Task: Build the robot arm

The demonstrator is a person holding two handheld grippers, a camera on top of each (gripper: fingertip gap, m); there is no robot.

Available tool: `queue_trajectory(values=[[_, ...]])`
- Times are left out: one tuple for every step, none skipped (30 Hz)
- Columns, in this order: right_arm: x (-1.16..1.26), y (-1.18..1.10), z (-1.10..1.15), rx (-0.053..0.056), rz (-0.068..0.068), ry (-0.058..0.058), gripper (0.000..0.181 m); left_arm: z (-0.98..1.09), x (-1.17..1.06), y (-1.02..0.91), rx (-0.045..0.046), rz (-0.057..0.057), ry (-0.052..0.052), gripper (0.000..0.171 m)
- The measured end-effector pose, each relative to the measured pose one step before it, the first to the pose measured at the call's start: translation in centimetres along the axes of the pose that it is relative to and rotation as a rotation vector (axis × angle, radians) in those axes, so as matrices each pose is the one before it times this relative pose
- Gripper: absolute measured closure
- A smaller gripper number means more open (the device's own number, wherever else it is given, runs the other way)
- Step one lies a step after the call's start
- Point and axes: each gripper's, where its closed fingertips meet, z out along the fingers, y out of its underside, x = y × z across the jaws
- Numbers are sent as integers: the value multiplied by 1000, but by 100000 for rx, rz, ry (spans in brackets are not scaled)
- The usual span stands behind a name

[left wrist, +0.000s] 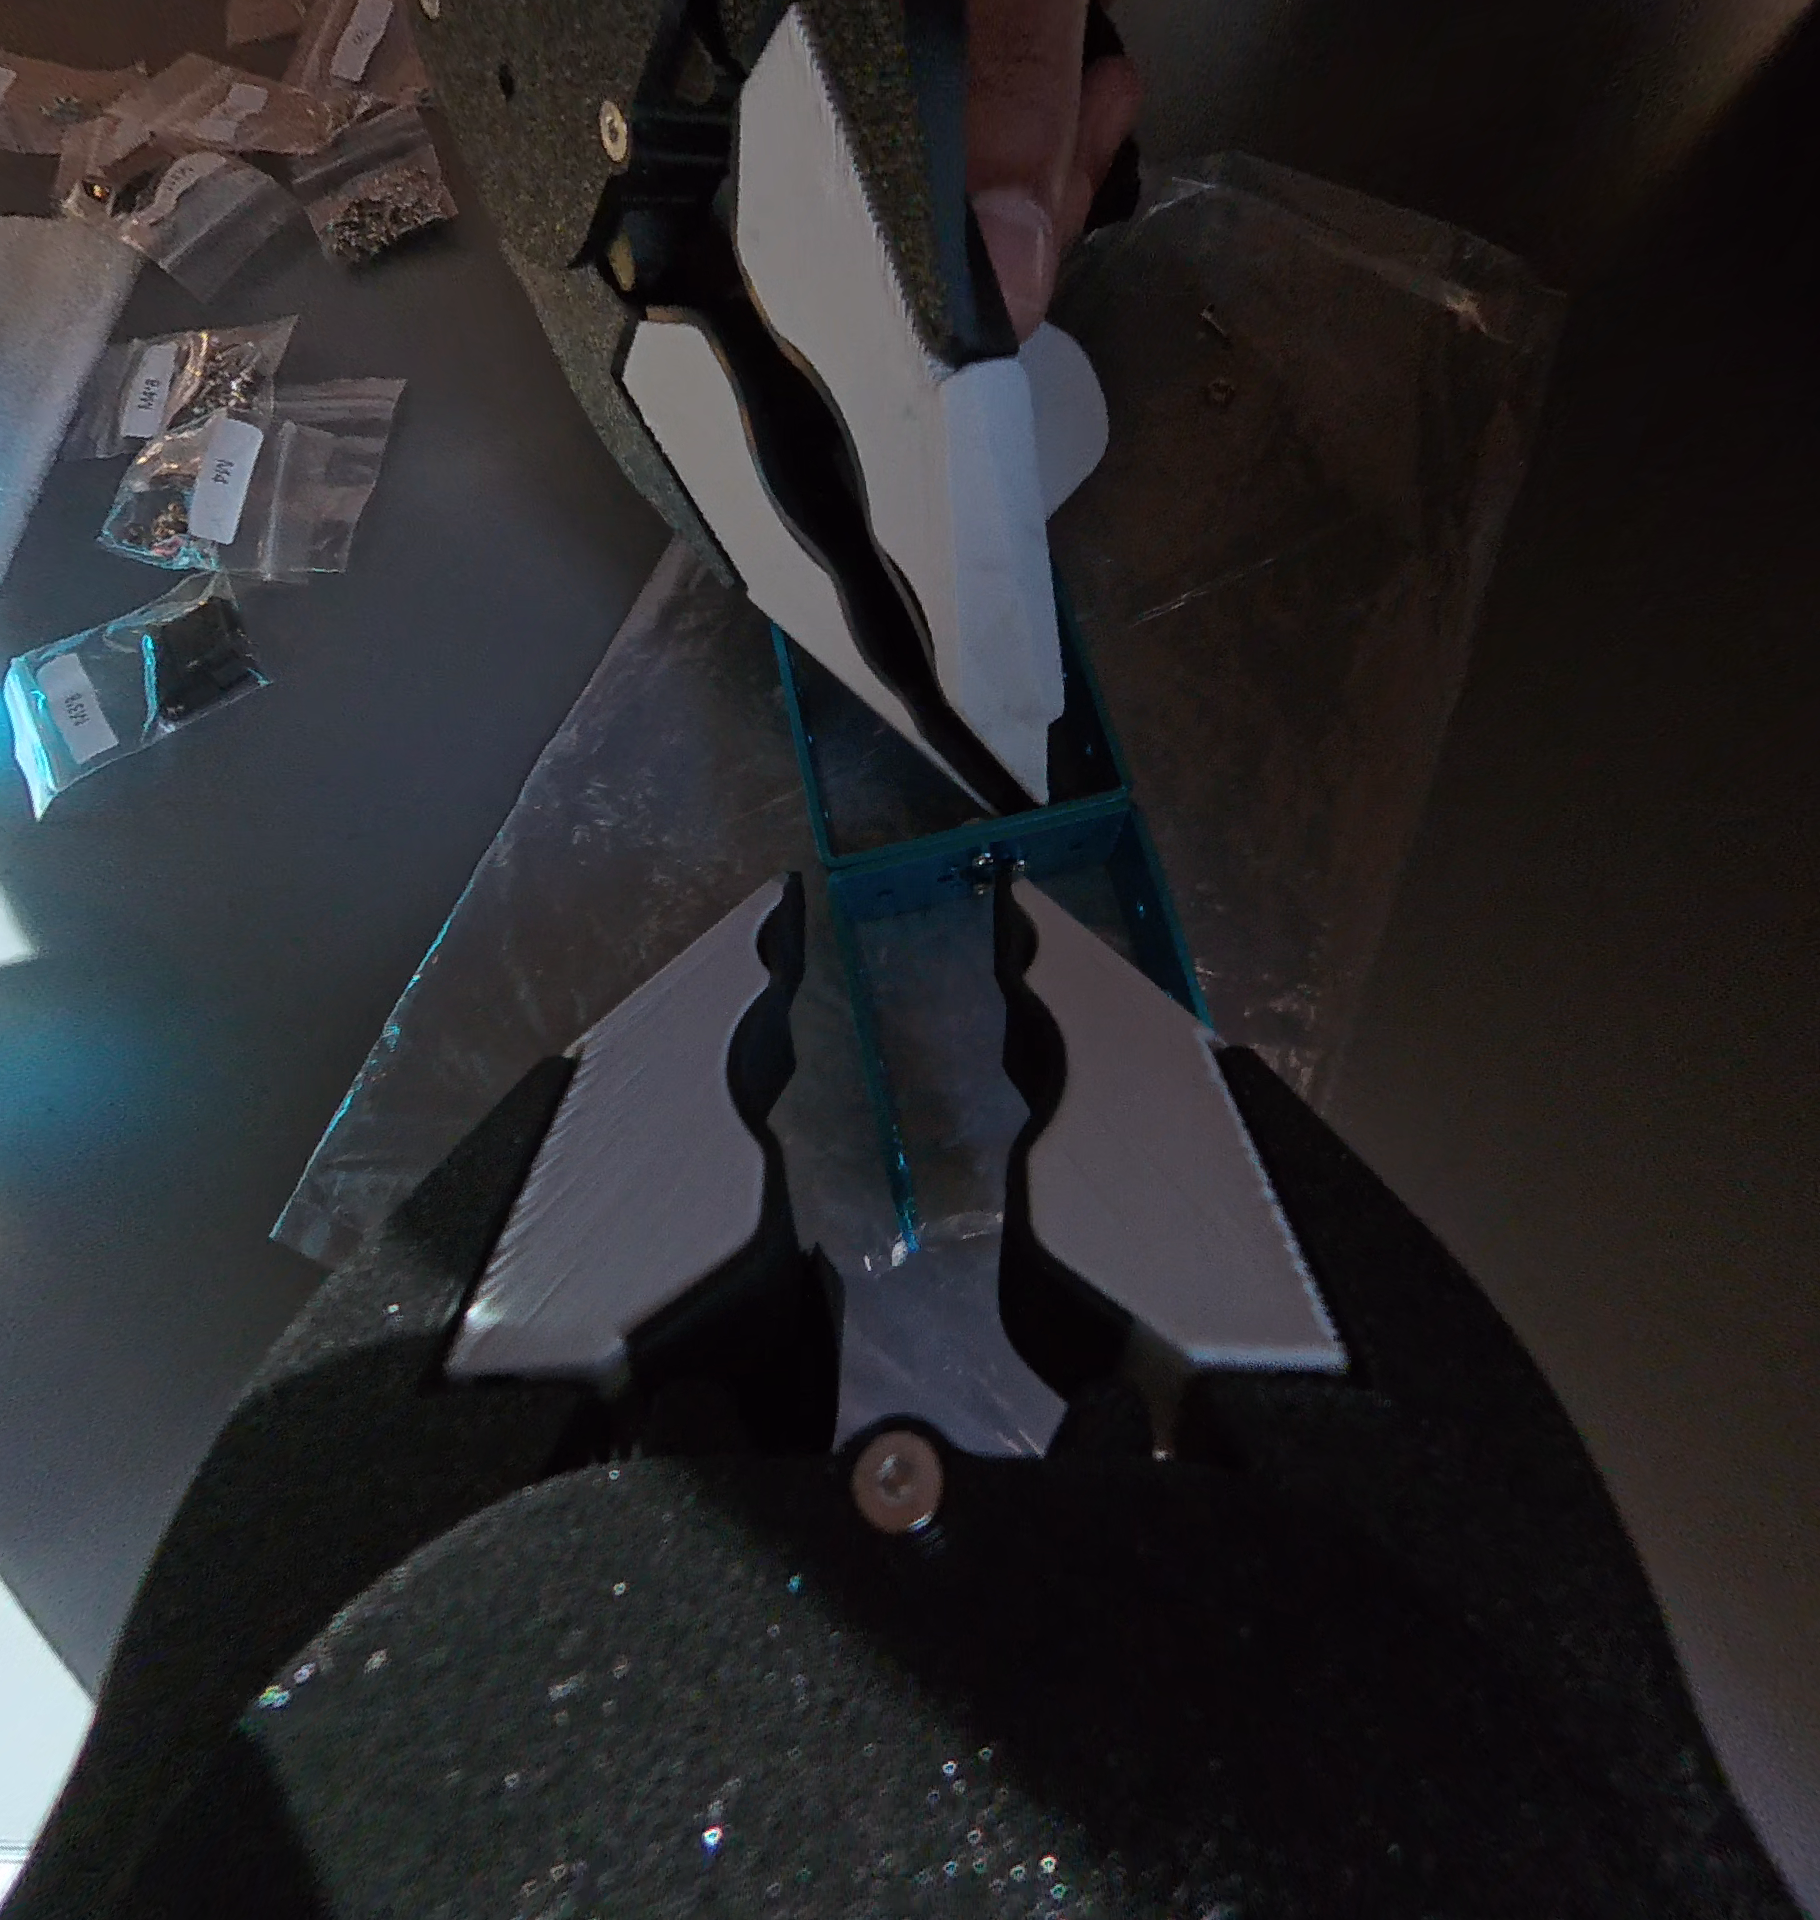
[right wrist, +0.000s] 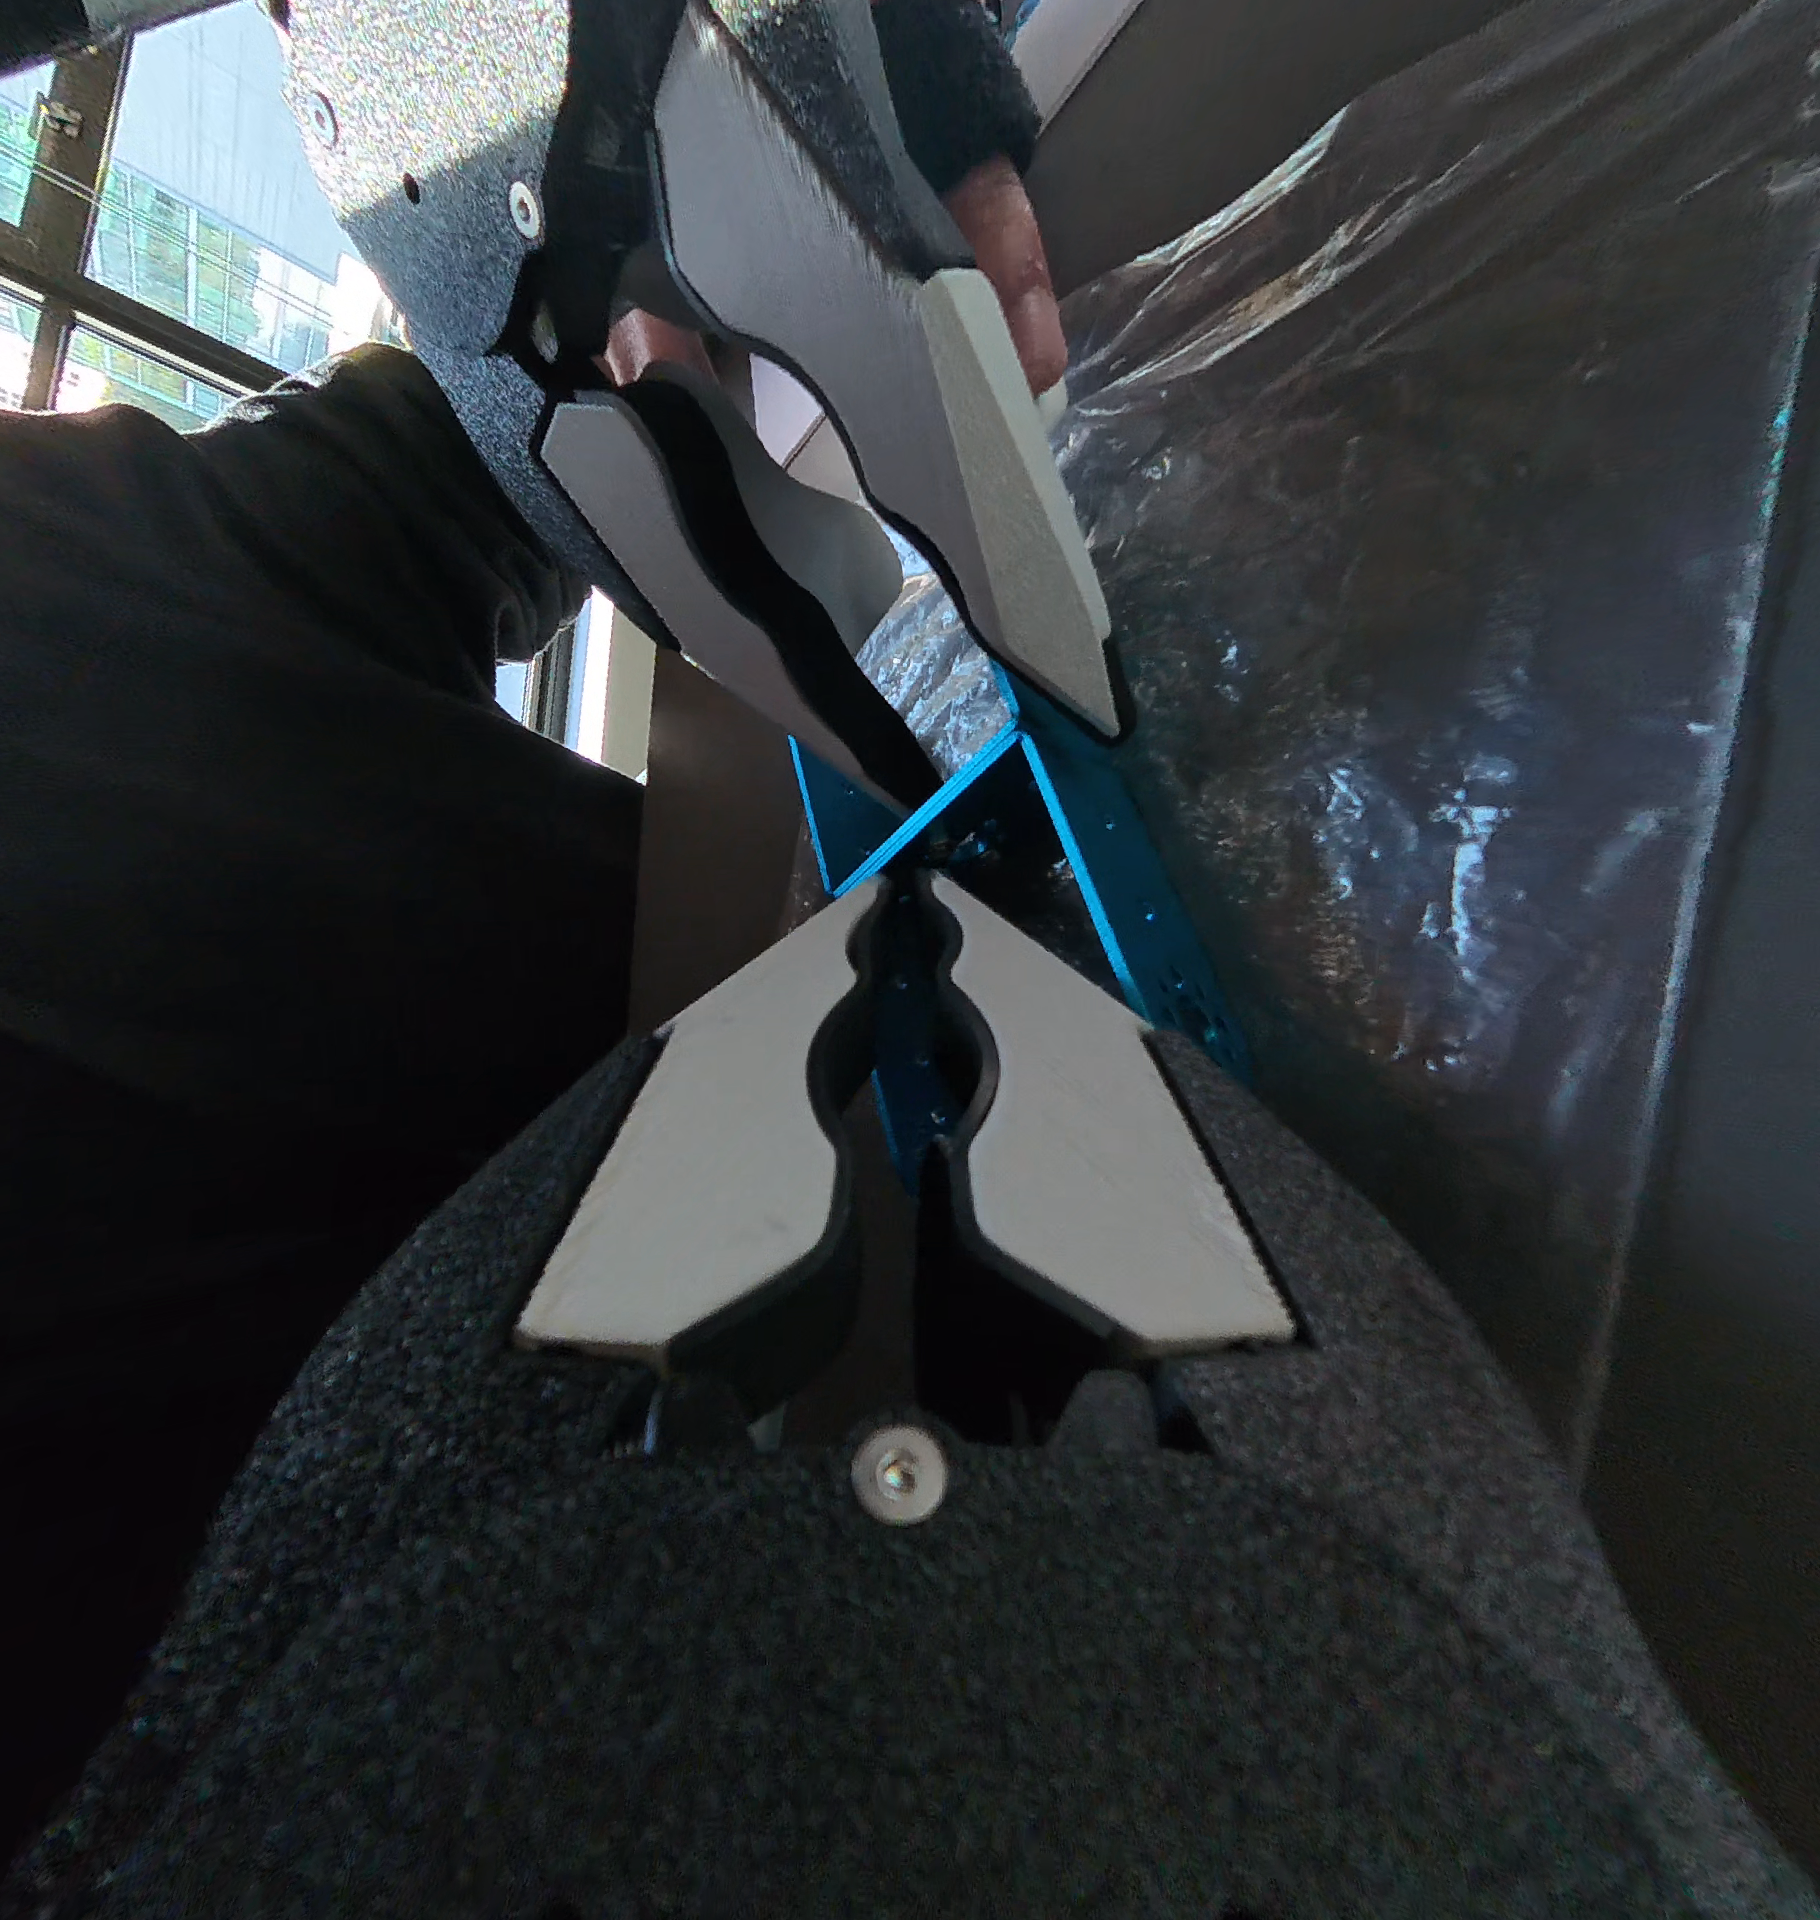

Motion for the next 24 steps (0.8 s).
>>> queue_trajectory(values=[[12,-16,-6,48,-231,74,180,0,13,-4,26,147,6,136],[2,0,-7,29,-91,40,180,-2,-2,-15,29,71,-68,136],[-6,2,-7,-67,-117,51,180,-5,9,5,-17,66,35,136],[8,-6,-10,18,-181,191,179,6,-24,-5,-9,46,-181,136],[41,-24,-17,162,-237,425,179,-2,9,-1,26,34,19,136],[31,-22,-10,100,-336,328,179,4,3,-2,-8,-26,70,136],[-14,-17,5,92,-413,58,179,2,-17,1,-26,-50,-82,136],[-16,1,14,-85,-464,182,179,-6,6,1,30,118,-21,136],[16,-41,-19,194,-669,535,179,5,23,11,-51,61,92,136],[-6,-18,0,65,-565,398,178,12,3,9,-71,-25,26,136],[-3,2,5,-133,-425,348,178,-4,-9,-13,36,22,-44,136],[38,-24,-18,133,-228,500,177,2,5,10,22,-35,48,136],[67,26,12,-143,-78,579,175,-9,1,-4,21,-121,149,136],[61,34,24,-274,-172,450,173,3,10,-5,37,-1,69,136],[29,-22,-5,205,-183,251,173,-9,-3,12,-41,-29,-3,136],[-13,7,5,4,-112,16,173,7,-8,-8,34,-14,-4,136],[-47,58,28,-297,-183,-197,173,-5,26,-2,50,79,102,136],[-14,27,19,-141,-144,19,173,7,12,-1,-54,16,122,136],[2,1,6,48,219,-21,173,7,7,12,-53,-70,71,136],[-12,3,5,-7,264,-218,173,-11,-3,-5,24,3,20,136],[-16,2,-18,23,75,-154,173,7,-1,6,10,-12,-21,136],[6,2,-2,29,68,-116,173,1,-7,4,-45,-29,-2,136],[-26,-2,0,34,162,-205,173,2,4,-3,1,59,-36,136],[-53,4,-34,-67,77,-311,172,-8,-7,4,37,27,-66,136]])
